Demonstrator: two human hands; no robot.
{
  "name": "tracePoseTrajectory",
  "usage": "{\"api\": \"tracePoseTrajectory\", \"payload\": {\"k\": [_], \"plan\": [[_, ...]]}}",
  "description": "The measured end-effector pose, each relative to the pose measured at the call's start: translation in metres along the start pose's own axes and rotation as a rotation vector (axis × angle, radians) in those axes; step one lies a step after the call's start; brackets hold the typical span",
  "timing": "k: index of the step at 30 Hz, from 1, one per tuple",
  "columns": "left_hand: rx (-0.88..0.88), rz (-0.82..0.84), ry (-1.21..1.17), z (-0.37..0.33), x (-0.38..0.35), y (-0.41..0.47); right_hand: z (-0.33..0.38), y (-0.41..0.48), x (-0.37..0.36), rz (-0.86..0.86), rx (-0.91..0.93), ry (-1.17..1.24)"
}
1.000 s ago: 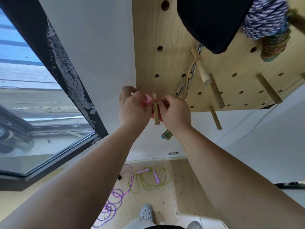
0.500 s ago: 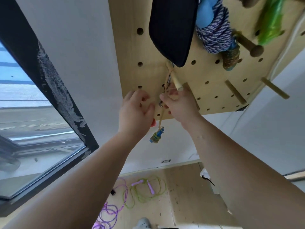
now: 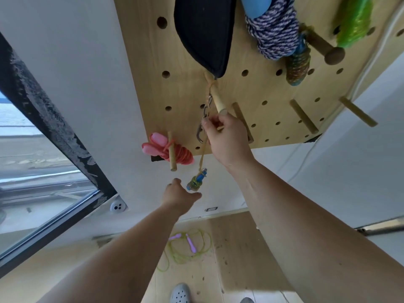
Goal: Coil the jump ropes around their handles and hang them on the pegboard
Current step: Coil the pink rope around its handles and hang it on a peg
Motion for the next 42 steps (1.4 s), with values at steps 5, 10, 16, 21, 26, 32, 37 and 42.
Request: {"api": "tracePoseTrajectory", "payload": {"k": [5, 10, 16, 21, 26, 32, 37, 42], "plan": [[-0.057, 0.038, 0.134, -0.003, -0.021, 0.040, 0.005, -0.013, 0.005, 0.083, -0.023, 0.144], [-0.109, 0.166, -0.215, 0.002, -0.049, 0.043, 0.017, -0.022, 0.016, 0.115, -0.056, 0.303], [-0.057, 0.189, -0.430, 0.008, -0.045, 0.013, 0.016, -0.030, 0.036, 0.095, -0.067, 0.323], [-0.030, 0.167, -0.412, 0.012, -0.020, -0.033, 0.003, -0.039, 0.061, 0.067, -0.067, 0.370], [0.094, 0.253, -0.501, 0.010, 0.002, -0.088, -0.001, -0.054, 0.082, 0.125, 0.001, 0.381], [0.083, 0.049, -0.360, -0.005, -0.002, -0.133, 0.029, -0.042, 0.095, 0.268, 0.134, 0.397], [0.105, -0.088, -0.422, -0.018, -0.009, -0.162, 0.030, -0.055, 0.116, 0.358, 0.276, 0.362], [0.049, 0.006, -0.570, -0.035, -0.026, -0.218, -0.041, -0.084, 0.153, 0.328, 0.104, 0.382]]}}
Point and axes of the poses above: each hand's wrist, its own y-axis towards the middle knuckle, its own x-axis out of the back of the hand, z = x × y, the point moved 2 cm from there along y, towards the middle knuckle, and after that the axes turned 8 degrees about -y, right-handed, at the moved point
